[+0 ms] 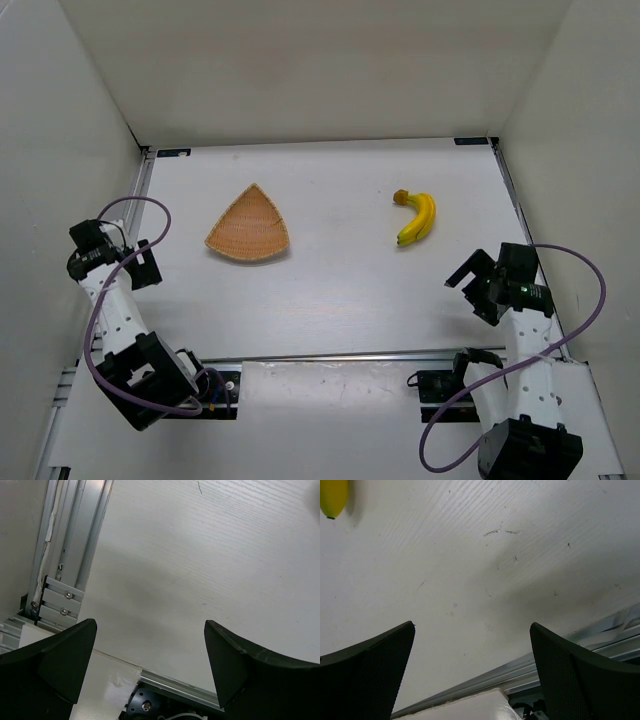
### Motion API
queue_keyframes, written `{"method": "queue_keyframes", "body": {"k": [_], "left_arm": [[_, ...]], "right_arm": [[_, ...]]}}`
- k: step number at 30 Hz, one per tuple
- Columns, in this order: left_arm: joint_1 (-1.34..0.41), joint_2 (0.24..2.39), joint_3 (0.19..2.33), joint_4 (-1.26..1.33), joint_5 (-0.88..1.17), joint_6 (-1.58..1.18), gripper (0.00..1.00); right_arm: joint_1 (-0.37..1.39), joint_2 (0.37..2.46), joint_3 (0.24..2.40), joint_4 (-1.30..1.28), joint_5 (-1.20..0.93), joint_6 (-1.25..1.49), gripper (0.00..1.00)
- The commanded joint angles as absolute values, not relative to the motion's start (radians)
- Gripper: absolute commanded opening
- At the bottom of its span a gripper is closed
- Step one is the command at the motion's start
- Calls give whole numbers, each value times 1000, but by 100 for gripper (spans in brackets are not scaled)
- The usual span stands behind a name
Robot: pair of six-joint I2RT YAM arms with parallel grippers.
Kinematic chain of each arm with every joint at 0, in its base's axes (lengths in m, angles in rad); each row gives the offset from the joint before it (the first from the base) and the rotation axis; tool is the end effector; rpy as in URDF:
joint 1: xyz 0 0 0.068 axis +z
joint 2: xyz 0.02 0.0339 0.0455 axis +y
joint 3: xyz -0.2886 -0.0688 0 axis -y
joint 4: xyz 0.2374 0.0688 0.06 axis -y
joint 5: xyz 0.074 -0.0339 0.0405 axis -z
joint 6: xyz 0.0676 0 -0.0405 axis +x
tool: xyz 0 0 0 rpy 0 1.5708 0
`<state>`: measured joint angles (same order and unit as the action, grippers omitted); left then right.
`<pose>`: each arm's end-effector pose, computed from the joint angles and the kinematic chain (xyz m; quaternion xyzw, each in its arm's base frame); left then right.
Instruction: Place and organize the fake fruits in the fruit bowl
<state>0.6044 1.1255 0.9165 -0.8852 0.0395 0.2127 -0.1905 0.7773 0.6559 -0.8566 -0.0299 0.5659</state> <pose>0.1705 0.1145 0.2576 -0.1845 0.9539 0.0761 0.2242 0.1342 -0.0238 0.2293 0.3490 0.8903 0.0685 0.2842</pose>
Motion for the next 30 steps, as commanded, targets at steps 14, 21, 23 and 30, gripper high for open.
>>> {"method": "queue_keyframes", "body": {"k": [14,21,23,30], "left_arm": [[612,1132,916,-868,95,236,100],[621,1150,916,-868,81,227,100],[621,1150,916,-868,71,227,100],[621,1180,916,-868,61,218,100]], "right_arm": [[-78,1510,1471,-676,-63,515,100],[29,2021,1972,-886,80,569,100],[29,2118,2028,-952,71,578,100],[116,2020,1669,-753,80,514,98]]}}
